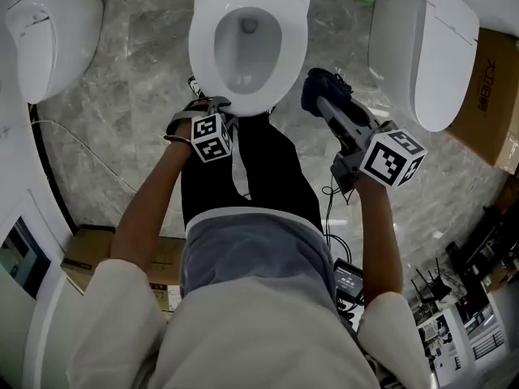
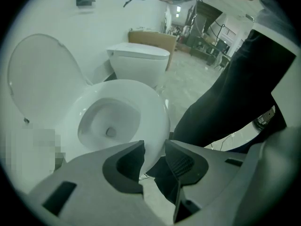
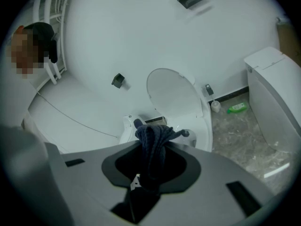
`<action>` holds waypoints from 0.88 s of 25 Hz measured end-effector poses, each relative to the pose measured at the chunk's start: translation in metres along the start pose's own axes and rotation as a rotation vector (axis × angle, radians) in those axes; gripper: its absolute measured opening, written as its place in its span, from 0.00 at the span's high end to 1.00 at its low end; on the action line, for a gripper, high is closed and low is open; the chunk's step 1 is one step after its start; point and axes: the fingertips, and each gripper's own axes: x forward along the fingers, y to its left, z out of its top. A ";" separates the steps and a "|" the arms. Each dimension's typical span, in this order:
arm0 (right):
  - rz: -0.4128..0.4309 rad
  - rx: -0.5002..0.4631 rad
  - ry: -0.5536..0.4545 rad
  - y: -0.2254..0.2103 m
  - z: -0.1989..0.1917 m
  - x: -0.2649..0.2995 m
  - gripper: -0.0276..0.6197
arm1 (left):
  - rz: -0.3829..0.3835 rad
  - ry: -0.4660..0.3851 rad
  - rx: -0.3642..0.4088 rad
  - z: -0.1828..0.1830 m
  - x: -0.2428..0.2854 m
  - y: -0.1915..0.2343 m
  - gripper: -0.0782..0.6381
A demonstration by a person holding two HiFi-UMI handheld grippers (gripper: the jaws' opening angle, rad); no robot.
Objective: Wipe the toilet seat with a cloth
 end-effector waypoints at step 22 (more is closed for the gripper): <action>-0.037 0.110 0.068 -0.062 -0.069 0.098 0.83 | 0.075 0.028 -0.164 -0.045 0.132 -0.006 0.73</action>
